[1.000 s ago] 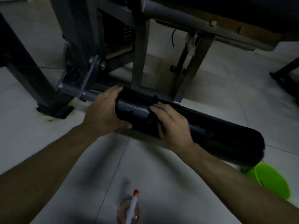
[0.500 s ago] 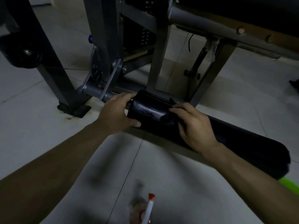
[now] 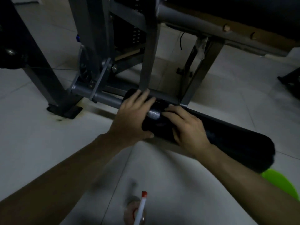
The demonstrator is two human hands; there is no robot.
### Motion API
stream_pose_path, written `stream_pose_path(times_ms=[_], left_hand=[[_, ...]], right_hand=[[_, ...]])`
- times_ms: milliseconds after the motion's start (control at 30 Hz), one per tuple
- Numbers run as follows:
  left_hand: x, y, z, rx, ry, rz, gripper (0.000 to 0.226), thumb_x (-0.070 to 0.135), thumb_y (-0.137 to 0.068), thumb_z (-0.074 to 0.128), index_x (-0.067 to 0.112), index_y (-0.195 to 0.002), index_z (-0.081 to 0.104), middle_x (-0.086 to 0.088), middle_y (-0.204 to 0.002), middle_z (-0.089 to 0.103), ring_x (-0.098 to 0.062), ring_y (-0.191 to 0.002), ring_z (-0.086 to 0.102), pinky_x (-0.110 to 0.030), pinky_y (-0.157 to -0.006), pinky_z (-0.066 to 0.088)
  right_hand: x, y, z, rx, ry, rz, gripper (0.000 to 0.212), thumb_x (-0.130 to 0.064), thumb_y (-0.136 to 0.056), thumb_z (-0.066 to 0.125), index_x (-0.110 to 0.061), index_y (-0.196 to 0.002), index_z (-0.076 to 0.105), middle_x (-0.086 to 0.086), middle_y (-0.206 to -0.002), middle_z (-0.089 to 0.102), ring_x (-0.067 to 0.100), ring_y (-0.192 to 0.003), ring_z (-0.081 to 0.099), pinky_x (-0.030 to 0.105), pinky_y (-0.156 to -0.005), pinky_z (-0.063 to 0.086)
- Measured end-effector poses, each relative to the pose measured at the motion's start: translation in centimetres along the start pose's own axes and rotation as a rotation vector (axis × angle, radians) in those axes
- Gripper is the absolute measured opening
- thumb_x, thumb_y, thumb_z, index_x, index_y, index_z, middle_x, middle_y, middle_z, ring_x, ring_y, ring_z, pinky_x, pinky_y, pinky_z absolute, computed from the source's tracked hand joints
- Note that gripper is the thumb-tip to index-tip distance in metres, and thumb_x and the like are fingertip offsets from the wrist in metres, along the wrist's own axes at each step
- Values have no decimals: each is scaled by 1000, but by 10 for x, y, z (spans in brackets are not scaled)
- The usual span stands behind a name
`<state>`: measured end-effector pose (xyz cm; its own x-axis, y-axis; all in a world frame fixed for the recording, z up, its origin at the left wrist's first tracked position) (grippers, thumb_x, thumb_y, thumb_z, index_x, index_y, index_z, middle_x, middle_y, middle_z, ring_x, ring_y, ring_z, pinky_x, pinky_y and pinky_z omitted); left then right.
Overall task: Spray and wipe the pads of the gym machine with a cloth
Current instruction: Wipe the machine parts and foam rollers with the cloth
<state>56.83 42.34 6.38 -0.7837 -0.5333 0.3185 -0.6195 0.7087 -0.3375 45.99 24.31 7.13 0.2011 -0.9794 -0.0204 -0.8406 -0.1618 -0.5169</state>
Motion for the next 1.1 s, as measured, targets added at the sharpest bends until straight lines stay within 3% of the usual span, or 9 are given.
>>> stream_pose_path(times_ms=[167, 300, 400, 533, 600, 700, 800, 900, 1100], left_hand=[[64, -18, 33, -93, -79, 173, 124, 62, -63, 86, 21, -161, 22, 0, -168, 22, -22, -155, 16, -42, -126, 15], [75, -20, 44, -56, -170, 150, 126, 57, -55, 91, 19, -158, 30, 0, -164, 31, -25, -151, 26, -44, -122, 23], [73, -22, 44, -22, -184, 152, 123, 48, -44, 95, 17, -152, 43, -1, -157, 43, -26, -143, 38, -43, -114, 30], [71, -28, 40, -6, -134, 161, 120, 41, -39, 98, 15, -147, 51, -2, -150, 53, -28, -140, 45, -43, -113, 34], [68, -30, 36, -25, -131, 154, 122, 39, -38, 99, 13, -147, 51, -4, -150, 53, -30, -140, 45, -45, -113, 34], [79, -33, 38, -57, -198, 143, 125, 45, -39, 96, 11, -149, 47, -8, -154, 48, -33, -143, 41, -47, -116, 33], [106, -33, 48, -74, -216, 202, 130, 54, -42, 92, 9, -153, 40, -11, -159, 40, -35, -147, 35, -50, -120, 29], [146, -37, 65, -99, -230, 302, 134, 59, -42, 94, 9, -154, 39, -11, -160, 39, -34, -147, 35, -49, -121, 28], [176, -45, 87, -85, -273, 249, 132, 55, -43, 94, 13, -154, 35, -7, -157, 41, -33, -141, 39, -49, -116, 31]], right_hand=[[58, 102, -58, -18, 116, 189, 47, 4, -85, 54, -8, -127, 70, 8, -138, 63, 22, -137, 56, 40, -102, 54], [69, 140, -74, 136, 83, 418, 52, 16, -79, 63, -6, -125, 71, 9, -135, 64, 22, -135, 57, 36, -109, 49], [35, 96, -40, 168, -36, 376, 49, 12, -80, 64, -6, -125, 71, 10, -132, 65, 23, -133, 58, 36, -110, 48], [3, 41, -10, 90, -111, 221, 38, -14, -84, 63, -8, -121, 72, 10, -129, 67, 27, -124, 62, 33, -101, 50], [14, 51, -18, 68, -68, 182, 38, -10, -85, 61, -8, -122, 71, 11, -131, 66, 28, -129, 60, 34, -104, 49], [59, 108, -50, 99, 6, 281, 50, 3, -80, 55, -7, -127, 69, 9, -137, 63, 24, -136, 56, 40, -107, 51], [94, 169, -86, 116, 107, 447, 61, 15, -70, 62, -8, -127, 70, 8, -137, 62, 23, -136, 56, 33, -108, 49], [113, 214, -110, 177, 163, 597, 56, 15, -74, 65, -8, -125, 70, 7, -136, 62, 27, -127, 62, 39, -98, 55], [76, 154, -66, 262, -2, 595, 52, 3, -76, 58, -9, -125, 71, 8, -134, 63, 23, -129, 59, 33, -106, 49]])
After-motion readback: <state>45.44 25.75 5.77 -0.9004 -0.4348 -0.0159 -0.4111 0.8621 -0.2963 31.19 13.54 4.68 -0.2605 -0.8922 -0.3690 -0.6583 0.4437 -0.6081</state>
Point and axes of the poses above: each hand's wrist, its own y-axis away from the middle knuckle, its own z-axis out of the palm, x = y × z, the point moved 2 cm from there along -y, towards the middle knuckle
